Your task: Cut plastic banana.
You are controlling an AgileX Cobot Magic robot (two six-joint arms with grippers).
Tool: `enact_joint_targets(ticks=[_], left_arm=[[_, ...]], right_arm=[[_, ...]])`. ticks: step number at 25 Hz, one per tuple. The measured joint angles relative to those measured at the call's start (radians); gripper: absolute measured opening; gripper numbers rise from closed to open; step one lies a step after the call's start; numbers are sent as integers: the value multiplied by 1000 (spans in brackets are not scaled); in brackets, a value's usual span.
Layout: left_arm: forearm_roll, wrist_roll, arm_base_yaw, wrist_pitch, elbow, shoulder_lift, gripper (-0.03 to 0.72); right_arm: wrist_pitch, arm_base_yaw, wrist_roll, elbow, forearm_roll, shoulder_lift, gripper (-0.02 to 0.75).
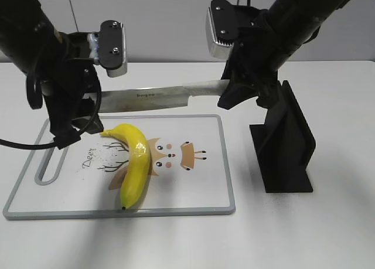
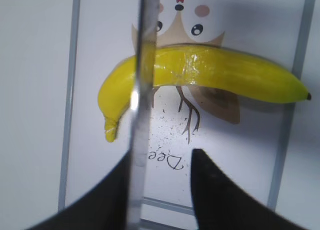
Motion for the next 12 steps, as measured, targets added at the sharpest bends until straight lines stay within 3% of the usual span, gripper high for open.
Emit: enact_joint_targets(ticks=[1,3,8,12], left_arm=[[-8,0,0,4,0,0,490],[-21,0,0,5,0,-1,611],[-27,-4,0,-9,0,-29,652],[-11,-72,0,-17,0,-75,652]], right_arm=[[-1,0,5,0,-2,0,162],[-1,-1,8,0,-9,0,162],[4,-1,17,0,-40,-1,162],[31,-1,89,0,-53,-1,162]])
